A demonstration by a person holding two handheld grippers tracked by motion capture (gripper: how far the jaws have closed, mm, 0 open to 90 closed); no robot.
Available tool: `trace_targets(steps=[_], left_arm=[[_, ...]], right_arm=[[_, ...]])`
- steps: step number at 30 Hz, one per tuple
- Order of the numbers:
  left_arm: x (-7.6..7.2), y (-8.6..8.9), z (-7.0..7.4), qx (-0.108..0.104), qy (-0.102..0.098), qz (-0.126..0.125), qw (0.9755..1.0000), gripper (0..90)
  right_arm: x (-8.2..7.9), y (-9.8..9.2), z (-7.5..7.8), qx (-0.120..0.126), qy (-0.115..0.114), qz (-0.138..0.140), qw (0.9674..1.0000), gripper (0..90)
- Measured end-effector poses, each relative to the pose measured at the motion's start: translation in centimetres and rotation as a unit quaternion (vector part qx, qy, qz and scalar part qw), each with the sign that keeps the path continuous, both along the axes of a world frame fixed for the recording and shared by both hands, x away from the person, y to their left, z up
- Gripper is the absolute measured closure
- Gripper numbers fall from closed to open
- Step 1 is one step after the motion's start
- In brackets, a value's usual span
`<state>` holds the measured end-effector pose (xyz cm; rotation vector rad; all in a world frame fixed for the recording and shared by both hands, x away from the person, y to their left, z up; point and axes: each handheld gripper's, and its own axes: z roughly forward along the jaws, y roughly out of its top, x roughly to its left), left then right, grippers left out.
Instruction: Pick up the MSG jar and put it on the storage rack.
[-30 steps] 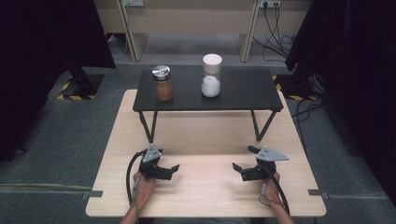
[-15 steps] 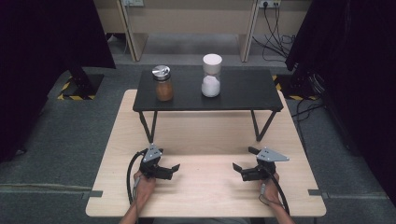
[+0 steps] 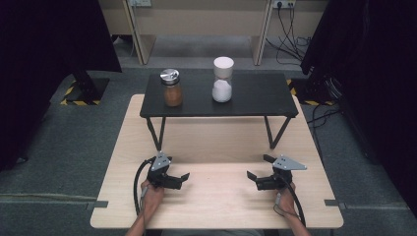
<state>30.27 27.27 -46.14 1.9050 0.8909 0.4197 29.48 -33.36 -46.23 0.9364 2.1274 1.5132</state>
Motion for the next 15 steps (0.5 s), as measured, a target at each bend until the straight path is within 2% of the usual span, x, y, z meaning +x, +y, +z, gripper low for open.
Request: trace_targets(steps=[15], left_arm=[[-0.01, -0.03, 0.01, 0.001, -0.001, 0.0, 1.0, 0.1]], right_arm=[[0.2, 0.16, -0.14, -0.001, 0.011, 0.001, 0.9999, 0.6]])
